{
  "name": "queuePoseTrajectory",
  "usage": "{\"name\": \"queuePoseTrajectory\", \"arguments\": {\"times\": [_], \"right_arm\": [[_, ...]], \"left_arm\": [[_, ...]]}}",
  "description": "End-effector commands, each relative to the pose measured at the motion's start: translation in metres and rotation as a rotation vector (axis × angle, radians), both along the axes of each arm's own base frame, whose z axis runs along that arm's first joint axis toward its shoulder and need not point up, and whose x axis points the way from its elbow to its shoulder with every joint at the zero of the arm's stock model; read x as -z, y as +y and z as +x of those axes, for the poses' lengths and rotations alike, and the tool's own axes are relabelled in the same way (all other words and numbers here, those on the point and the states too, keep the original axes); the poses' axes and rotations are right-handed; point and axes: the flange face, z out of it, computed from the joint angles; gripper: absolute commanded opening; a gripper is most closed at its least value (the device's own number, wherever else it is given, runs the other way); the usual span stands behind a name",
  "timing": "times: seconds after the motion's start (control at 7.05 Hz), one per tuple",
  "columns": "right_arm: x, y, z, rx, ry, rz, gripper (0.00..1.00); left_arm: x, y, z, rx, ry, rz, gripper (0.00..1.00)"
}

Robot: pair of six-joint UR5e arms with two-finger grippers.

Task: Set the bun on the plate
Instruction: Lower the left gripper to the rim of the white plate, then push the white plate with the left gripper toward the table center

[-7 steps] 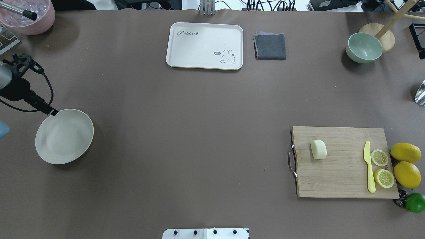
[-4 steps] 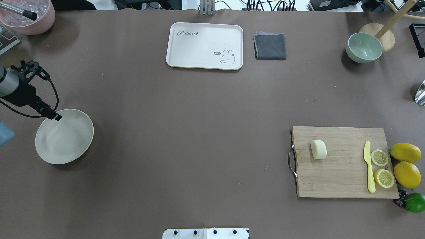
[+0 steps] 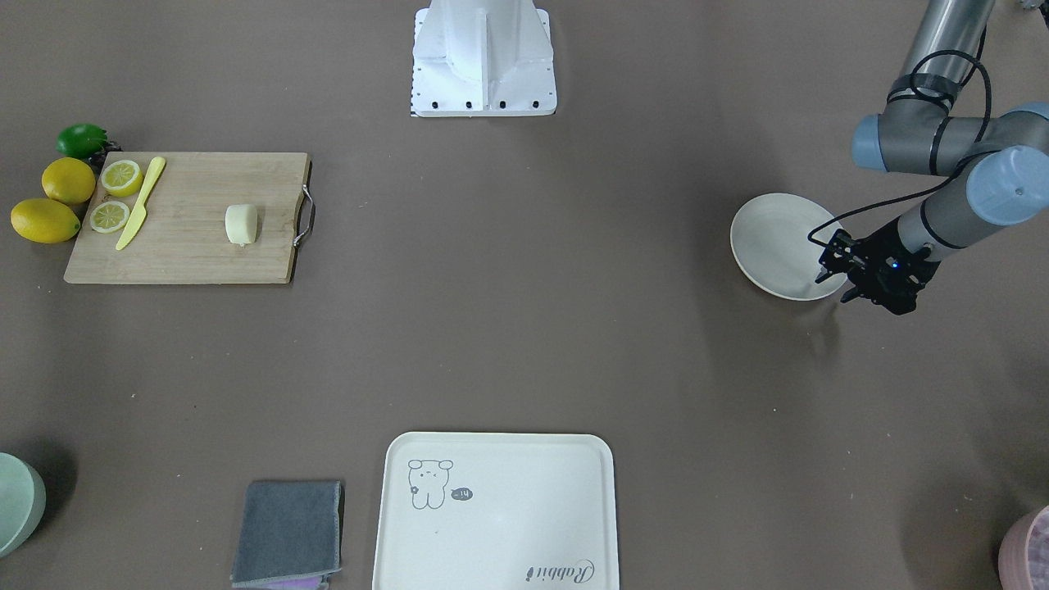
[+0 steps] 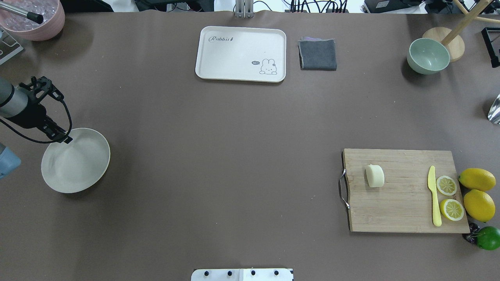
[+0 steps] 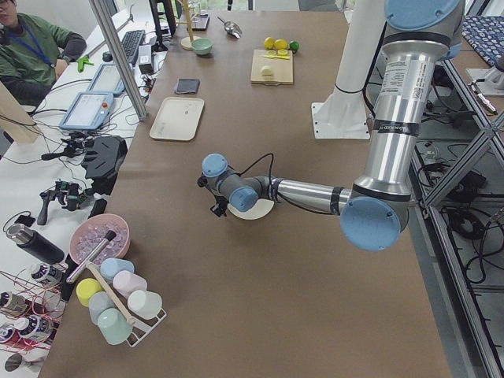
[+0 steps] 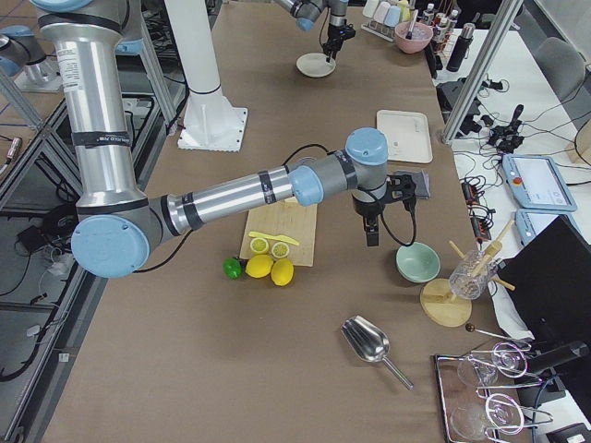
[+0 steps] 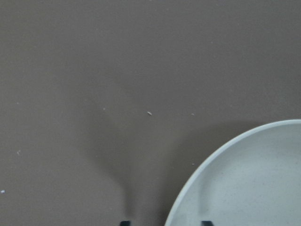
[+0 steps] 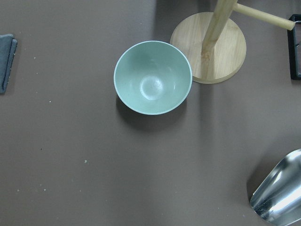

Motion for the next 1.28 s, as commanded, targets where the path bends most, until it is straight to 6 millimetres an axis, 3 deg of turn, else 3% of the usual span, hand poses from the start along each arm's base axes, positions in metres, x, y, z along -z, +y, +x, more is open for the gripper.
{"name": "queuePoseTrajectory", "arguments": {"times": [0.0, 0.28, 0.43, 0.71, 0.99, 1.14], "right_arm": [[0.000, 0.000, -0.001, 0.002, 0.000, 0.000, 1.00], [0.003, -0.002, -0.006, 0.011, -0.001, 0.006, 1.00], [0.003, -0.002, -0.006, 0.011, -0.001, 0.006, 1.00], [0.000, -0.002, -0.016, 0.028, -0.001, -0.002, 1.00], [0.000, -0.001, -0.024, 0.044, -0.007, -0.004, 1.00], [0.003, 0.000, -0.025, 0.047, -0.008, 0.000, 1.00]], "left_arm": [[0.012, 0.002, -0.002, 0.002, 0.017, 0.011, 0.00], [0.022, -0.008, -0.012, 0.027, 0.032, 0.015, 0.00], [0.051, -0.019, -0.015, 0.060, 0.105, -0.063, 0.00], [0.101, -0.019, -0.023, 0.113, 0.178, -0.119, 0.00], [0.189, -0.052, 0.004, 0.200, 0.246, -0.181, 0.00], [0.221, -0.056, 0.021, 0.215, 0.273, -0.210, 0.00]]}}
